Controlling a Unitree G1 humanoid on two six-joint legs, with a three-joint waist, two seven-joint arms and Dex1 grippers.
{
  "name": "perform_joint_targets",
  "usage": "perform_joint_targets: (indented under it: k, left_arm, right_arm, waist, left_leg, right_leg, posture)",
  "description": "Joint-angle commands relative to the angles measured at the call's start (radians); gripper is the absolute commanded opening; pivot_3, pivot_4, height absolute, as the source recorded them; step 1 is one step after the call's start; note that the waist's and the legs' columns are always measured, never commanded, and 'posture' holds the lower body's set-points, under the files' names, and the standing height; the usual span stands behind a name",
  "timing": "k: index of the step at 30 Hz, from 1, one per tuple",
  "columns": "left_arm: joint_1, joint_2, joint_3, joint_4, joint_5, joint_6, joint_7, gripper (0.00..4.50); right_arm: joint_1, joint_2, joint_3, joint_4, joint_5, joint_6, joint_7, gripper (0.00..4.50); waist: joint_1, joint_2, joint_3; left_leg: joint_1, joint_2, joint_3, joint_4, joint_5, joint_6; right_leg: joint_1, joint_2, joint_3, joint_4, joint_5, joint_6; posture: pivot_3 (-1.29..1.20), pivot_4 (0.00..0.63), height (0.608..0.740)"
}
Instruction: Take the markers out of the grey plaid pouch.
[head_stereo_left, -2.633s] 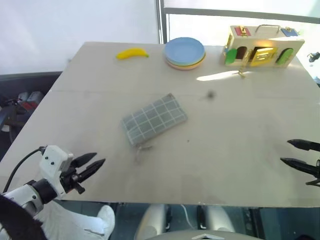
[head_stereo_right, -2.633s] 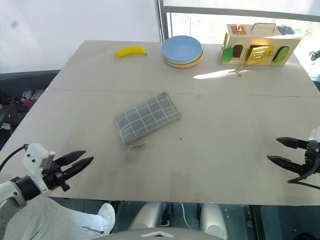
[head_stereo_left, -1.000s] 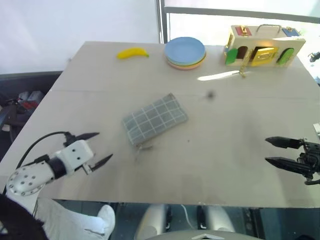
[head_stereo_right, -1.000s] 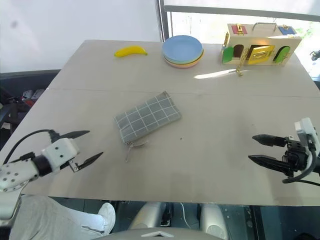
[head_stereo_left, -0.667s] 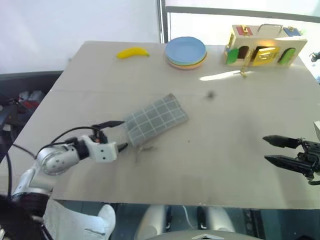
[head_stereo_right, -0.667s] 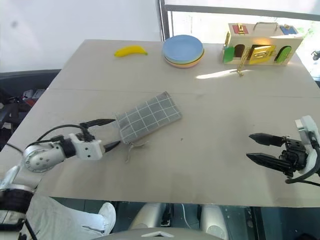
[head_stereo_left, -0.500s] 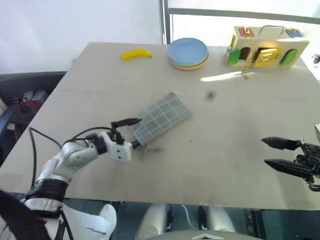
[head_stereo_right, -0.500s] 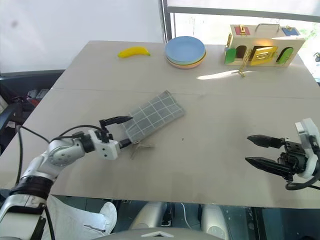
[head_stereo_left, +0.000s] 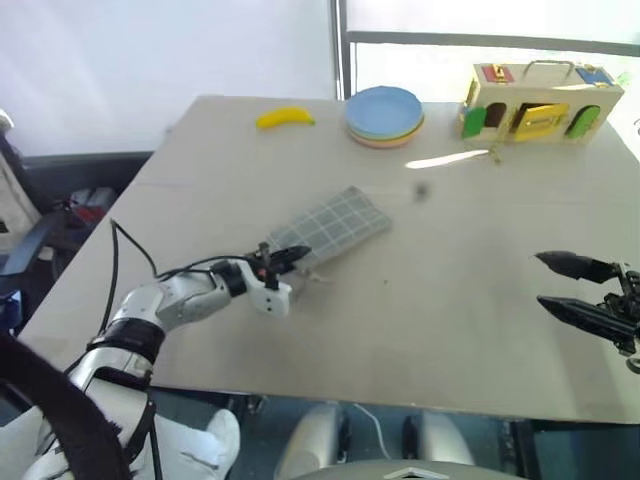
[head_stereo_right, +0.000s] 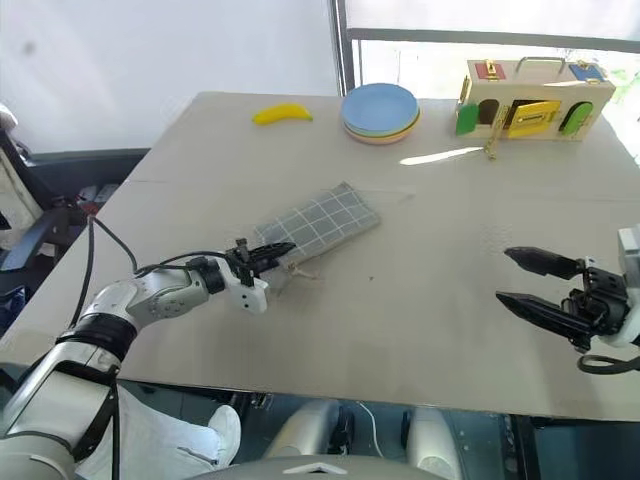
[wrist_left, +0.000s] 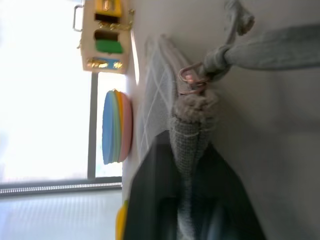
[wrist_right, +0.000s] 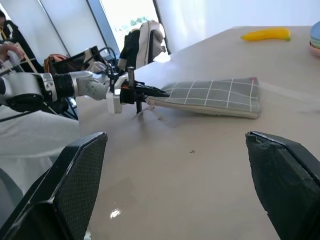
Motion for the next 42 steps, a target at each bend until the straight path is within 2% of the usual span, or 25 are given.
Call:
perform_joint_targets:
  k: [1, 4, 8, 15, 19, 24, 38, 39, 40, 41, 42]
  left_arm:
    - [0.037, -0.030, -0.023, 0.019, -0.201, -0.022, -0.175, 0.03]
    - [0.088, -0.037, -0.028, -0.142, -0.465, 0.070, -0.384, 0.03]
    - [0.156, -0.046, -0.007, -0.416, -0.747, 0.309, -0.585, 0.03]
    - [0.189, -0.166, 0.038, -0.710, -0.917, 0.721, -0.647, 0.03]
    - [0.172, -0.238, 0.052, -0.791, -0.960, 0.885, -0.649, 0.03]
    - [0.173, -0.267, 0.067, -0.817, -0.960, 0.952, -0.700, 0.03]
    - [0.200, -0.305, 0.120, -0.871, -0.969, 1.009, -0.746, 0.03]
    - [0.199, -0.306, 0.122, -0.871, -0.968, 1.010, -0.750, 0.00]
    - [0.197, -0.309, 0.127, -0.872, -0.970, 1.015, -0.750, 0.00]
    - [0.195, -0.311, 0.132, -0.870, -0.970, 1.019, -0.751, 0.00]
    - [0.193, -0.311, 0.136, -0.868, -0.970, 1.020, -0.753, 0.00]
  right_arm:
    - [-0.023, -0.007, -0.007, -0.015, 0.002, -0.032, 0.001, 4.50]
    - [-0.057, -0.002, 0.032, -0.005, -0.046, -0.069, -0.018, 4.50]
    - [-0.166, 0.030, 0.158, -0.021, -0.189, -0.186, -0.082, 4.50]
    - [-0.362, 0.100, 0.481, -0.116, -0.457, -0.351, -0.165, 4.50]
    - [-0.432, 0.160, 0.602, -0.087, -0.626, -0.546, -0.201, 4.50]
    - [-0.498, 0.201, 0.630, -0.038, -0.702, -0.651, -0.241, 4.50]
    - [-0.602, 0.326, 0.771, 0.061, -0.792, -0.712, -0.302, 4.50]
    - [-0.606, 0.330, 0.772, 0.066, -0.793, -0.713, -0.303, 4.10]
    - [-0.607, 0.333, 0.772, 0.070, -0.792, -0.714, -0.304, 3.96]
    - [-0.607, 0.333, 0.772, 0.074, -0.793, -0.718, -0.302, 3.64]
    - [-0.607, 0.333, 0.773, 0.078, -0.793, -0.721, -0.300, 3.12]
  waist:
    - [-0.004, -0.001, 0.000]
    - [-0.010, -0.001, 0.001]
    - [-0.022, -0.013, 0.008]
    - [-0.032, -0.019, 0.012]
    - [-0.031, -0.020, 0.013]
    - [-0.030, -0.024, 0.015]
    - [-0.029, -0.025, 0.016]
    - [-0.030, -0.025, 0.016]
    - [-0.030, -0.025, 0.016]
    - [-0.031, -0.025, 0.016]
    - [-0.031, -0.025, 0.016]
  left_leg:
    - [0.000, 0.000, 0.000, 0.000, 0.000, 0.000]
    - [-0.001, 0.001, 0.001, 0.000, 0.004, 0.000]
    - [-0.009, 0.001, 0.002, 0.000, 0.004, 0.000]
    - [-0.017, 0.001, 0.001, 0.001, 0.006, -0.003]
    - [-0.021, 0.001, -0.001, 0.010, 0.006, -0.003]
    - [-0.023, 0.000, -0.003, 0.016, 0.006, -0.003]
    - [-0.023, -0.001, -0.006, 0.017, 0.007, -0.003]
    - [-0.023, -0.001, -0.006, 0.017, 0.007, -0.003]
    - [-0.023, -0.001, -0.006, 0.017, 0.007, -0.003]
    - [-0.023, -0.001, -0.006, 0.016, 0.007, -0.003]
    - [-0.023, -0.001, -0.006, 0.017, 0.007, -0.003]
  right_leg:
    - [0.000, 0.000, 0.000, 0.000, 0.000, 0.000]
    - [0.000, 0.000, 0.000, 0.000, 0.000, 0.000]
    - [-0.005, -0.001, -0.001, -0.003, 0.000, 0.000]
    - [-0.013, 0.002, -0.001, -0.002, 0.000, 0.000]
    - [-0.013, 0.008, -0.004, -0.002, 0.000, 0.001]
    - [-0.012, 0.012, -0.009, 0.000, 0.000, 0.003]
    - [-0.011, 0.011, -0.012, 0.002, 0.001, 0.004]
    - [-0.011, 0.011, -0.012, 0.002, 0.001, 0.004]
    - [-0.011, 0.011, -0.012, 0.002, 0.001, 0.004]
    - [-0.011, 0.011, -0.012, 0.002, 0.001, 0.004]
    - [-0.011, 0.011, -0.012, 0.002, 0.001, 0.004]
  posture:
    - [0.00, 0.150, 0.740]
    - [0.00, 0.150, 0.740]
    - [0.00, 0.150, 0.740]
    - [0.00, 0.150, 0.740]
    - [0.00, 0.150, 0.740]
    - [0.00, 0.150, 0.740]
    - [0.00, 0.150, 0.740]
    - [0.00, 0.150, 0.740]
    - [0.00, 0.150, 0.740]
    - [0.00, 0.150, 0.740]
    - [0.00, 0.150, 0.740]
